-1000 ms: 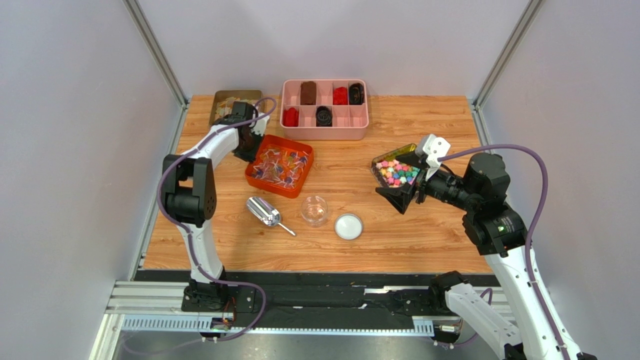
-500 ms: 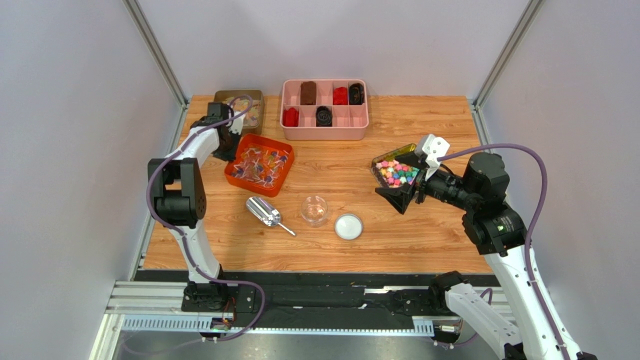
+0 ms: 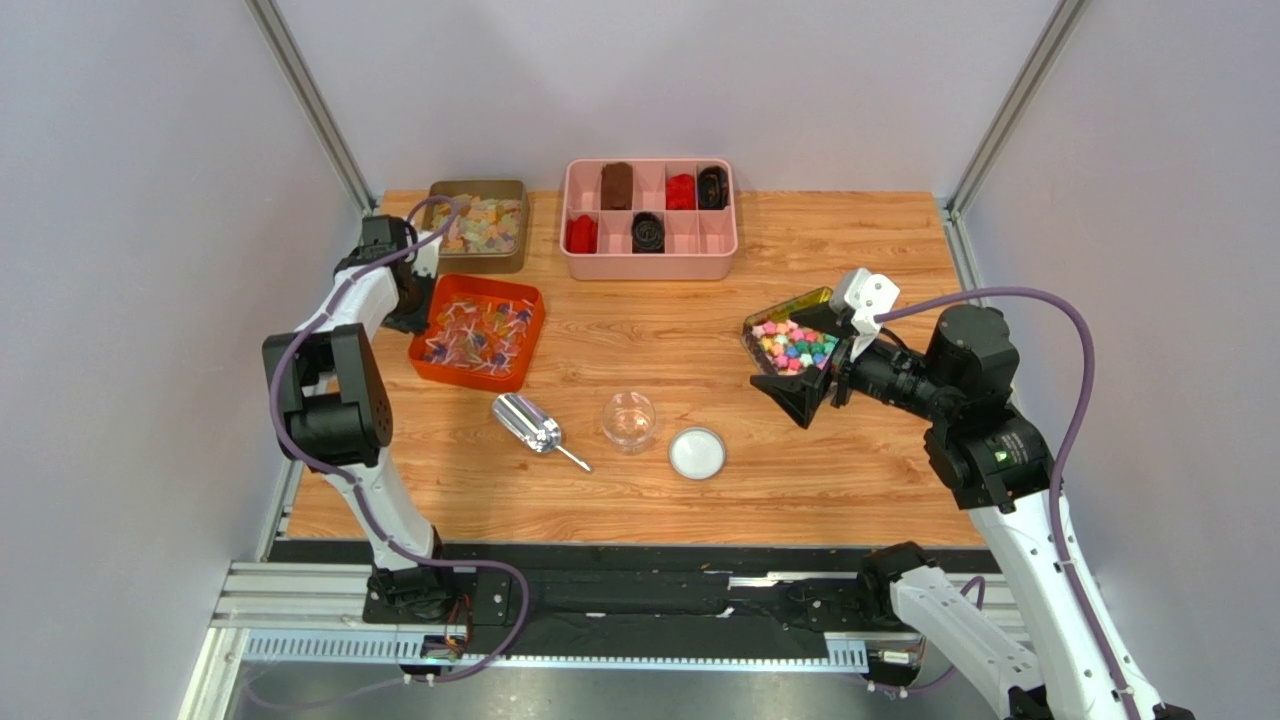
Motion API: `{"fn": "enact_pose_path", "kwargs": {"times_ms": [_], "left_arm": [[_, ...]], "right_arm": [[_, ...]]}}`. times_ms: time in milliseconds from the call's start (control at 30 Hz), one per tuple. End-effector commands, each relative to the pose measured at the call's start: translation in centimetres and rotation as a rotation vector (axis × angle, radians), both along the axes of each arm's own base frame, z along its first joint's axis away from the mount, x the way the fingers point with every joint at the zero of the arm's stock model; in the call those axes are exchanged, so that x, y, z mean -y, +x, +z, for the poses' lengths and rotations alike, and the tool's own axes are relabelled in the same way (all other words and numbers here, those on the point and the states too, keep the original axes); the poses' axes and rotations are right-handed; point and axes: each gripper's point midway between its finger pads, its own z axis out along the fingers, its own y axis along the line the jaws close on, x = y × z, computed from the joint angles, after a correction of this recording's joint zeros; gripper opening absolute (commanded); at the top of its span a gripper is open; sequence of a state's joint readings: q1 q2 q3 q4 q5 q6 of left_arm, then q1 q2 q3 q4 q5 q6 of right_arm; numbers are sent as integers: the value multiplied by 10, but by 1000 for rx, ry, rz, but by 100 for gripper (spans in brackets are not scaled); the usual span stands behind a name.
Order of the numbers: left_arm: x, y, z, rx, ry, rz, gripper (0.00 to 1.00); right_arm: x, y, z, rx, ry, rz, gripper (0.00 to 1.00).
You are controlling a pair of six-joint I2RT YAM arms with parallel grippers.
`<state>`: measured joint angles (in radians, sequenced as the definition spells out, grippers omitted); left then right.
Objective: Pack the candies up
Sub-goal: Move the storage box to the center of the board.
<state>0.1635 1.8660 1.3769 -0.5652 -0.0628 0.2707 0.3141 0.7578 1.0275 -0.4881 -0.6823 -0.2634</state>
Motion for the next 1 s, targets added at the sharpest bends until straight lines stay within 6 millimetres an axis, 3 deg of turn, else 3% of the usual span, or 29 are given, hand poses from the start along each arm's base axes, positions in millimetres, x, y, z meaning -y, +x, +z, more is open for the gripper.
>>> {"fn": "enact_pose_path", "kwargs": {"times_ms": [0, 200, 400, 467, 500, 567, 600, 667, 700, 767, 833, 967], "left_arm": [[-23, 3, 34, 94, 59, 17, 32], [-31, 1, 43, 113, 74, 15, 32], [-20, 3, 79, 206, 44, -20, 39], [-4, -5, 93, 231, -15, -74, 44], [14, -9, 109, 274, -77, -143, 46], [40, -26, 109, 263, -166, -227, 57], [61, -34, 124, 306, -221, -311, 62], [82, -56, 118, 274, -291, -376, 72], [100, -66, 126, 290, -336, -448, 77], [115, -87, 116, 241, -398, -485, 90], [129, -102, 115, 227, -461, -527, 94], [139, -121, 96, 172, -524, -537, 98]], "right_arm": [[-3, -1, 6, 39, 9, 17, 100], [-2, -1, 7, 42, 10, 17, 100], [-2, -1, 7, 42, 10, 17, 100], [-2, -1, 7, 42, 10, 15, 100], [-2, -1, 7, 43, 9, 15, 100], [-2, 0, 6, 40, 7, 16, 100], [-2, 0, 6, 42, 7, 14, 100], [-2, 1, 5, 39, 6, 12, 100], [-2, 0, 6, 42, 7, 15, 100], [-3, -1, 6, 39, 8, 17, 100], [-2, -1, 6, 42, 9, 15, 100], [-2, -1, 8, 44, 12, 15, 100]]}}
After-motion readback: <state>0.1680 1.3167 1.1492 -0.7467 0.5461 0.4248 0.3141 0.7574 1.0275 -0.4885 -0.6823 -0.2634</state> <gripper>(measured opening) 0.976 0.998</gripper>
